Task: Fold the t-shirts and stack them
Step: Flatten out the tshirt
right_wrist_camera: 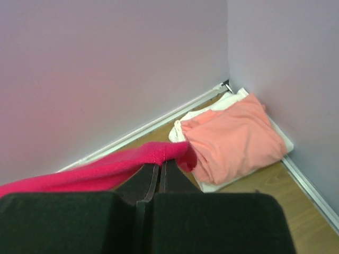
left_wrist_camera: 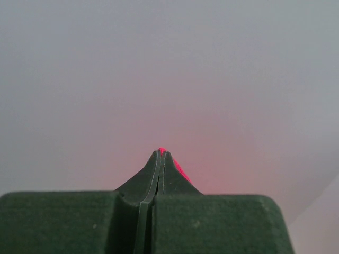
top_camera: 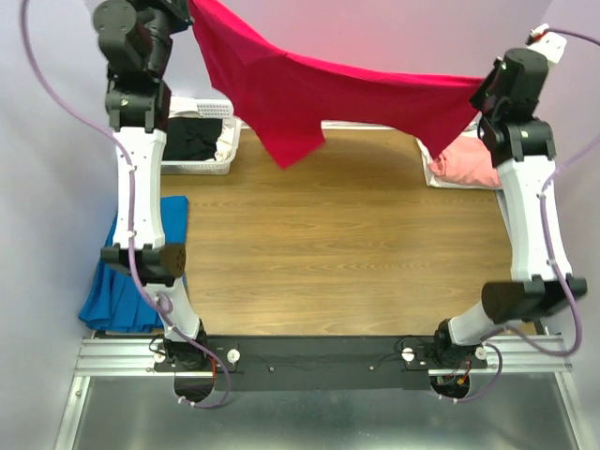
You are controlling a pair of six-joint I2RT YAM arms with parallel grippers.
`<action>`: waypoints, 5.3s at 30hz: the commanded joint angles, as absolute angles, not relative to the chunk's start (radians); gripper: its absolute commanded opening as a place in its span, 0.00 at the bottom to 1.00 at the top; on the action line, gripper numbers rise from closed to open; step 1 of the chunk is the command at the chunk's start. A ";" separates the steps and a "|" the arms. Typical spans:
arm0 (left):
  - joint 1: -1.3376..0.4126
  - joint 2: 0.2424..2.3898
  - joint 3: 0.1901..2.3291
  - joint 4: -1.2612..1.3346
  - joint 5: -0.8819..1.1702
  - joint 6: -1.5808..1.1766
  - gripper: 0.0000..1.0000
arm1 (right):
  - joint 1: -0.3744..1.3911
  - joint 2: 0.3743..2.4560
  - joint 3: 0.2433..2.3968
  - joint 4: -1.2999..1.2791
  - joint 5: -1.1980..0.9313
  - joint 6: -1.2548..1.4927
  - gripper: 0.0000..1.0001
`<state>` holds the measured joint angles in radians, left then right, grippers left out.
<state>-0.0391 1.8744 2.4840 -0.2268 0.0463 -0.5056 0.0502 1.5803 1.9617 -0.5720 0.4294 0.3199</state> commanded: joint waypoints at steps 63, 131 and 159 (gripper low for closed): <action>-0.127 1.097 0.913 -0.388 -0.183 -0.697 0.00 | 0.048 1.043 0.814 -0.928 0.226 0.956 0.01; -0.233 1.465 1.198 -0.158 -0.112 -0.534 0.00 | 0.046 1.172 0.914 -1.137 0.041 0.850 0.01; -0.264 1.758 1.393 -0.160 -0.176 -0.503 0.00 | -0.066 1.445 0.977 -0.891 0.193 0.888 0.01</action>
<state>-0.2577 1.7405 1.3315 -0.1711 -0.1307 -0.5201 -0.0402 1.4105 0.9371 -0.9451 0.1482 0.8894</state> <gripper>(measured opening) 0.008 0.020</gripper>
